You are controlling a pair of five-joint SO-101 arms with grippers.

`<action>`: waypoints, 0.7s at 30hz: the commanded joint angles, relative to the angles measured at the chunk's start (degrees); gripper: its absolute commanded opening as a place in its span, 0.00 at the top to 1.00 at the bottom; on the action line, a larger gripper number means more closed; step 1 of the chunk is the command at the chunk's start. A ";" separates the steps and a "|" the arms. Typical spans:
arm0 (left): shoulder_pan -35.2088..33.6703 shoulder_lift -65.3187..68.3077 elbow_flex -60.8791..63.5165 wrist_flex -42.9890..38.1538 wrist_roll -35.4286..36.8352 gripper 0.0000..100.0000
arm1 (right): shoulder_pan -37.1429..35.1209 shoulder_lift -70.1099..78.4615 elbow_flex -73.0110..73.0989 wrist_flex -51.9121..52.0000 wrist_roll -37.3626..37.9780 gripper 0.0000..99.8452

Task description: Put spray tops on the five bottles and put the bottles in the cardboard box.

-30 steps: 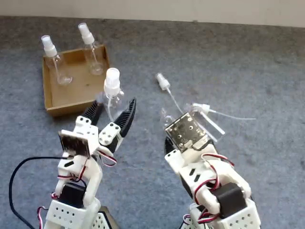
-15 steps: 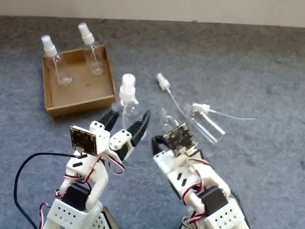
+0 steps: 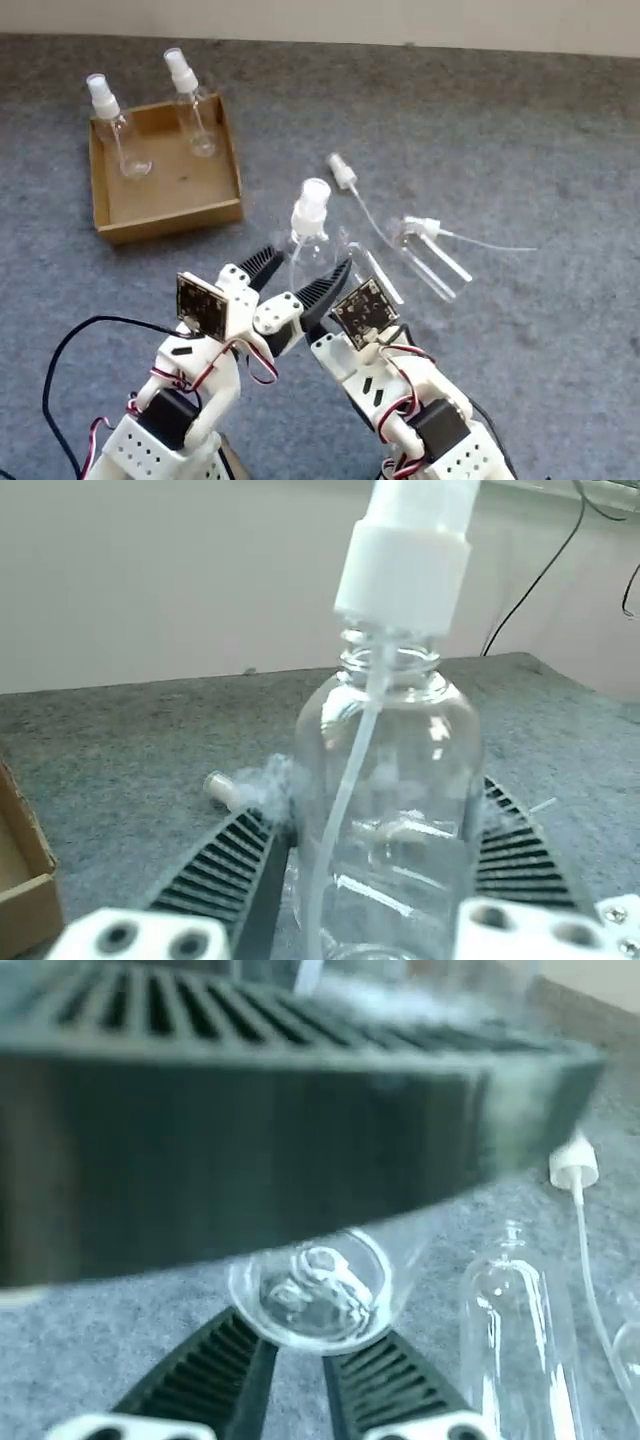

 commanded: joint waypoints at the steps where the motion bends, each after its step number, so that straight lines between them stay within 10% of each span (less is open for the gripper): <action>1: 3.38 -0.04 1.10 3.78 0.70 0.84 | -0.31 -0.75 -0.48 -1.71 -0.70 0.99; 21: -1.63 -0.13 0.84 4.04 0.35 0.84 | 9.10 -0.75 2.33 -3.65 -0.62 0.99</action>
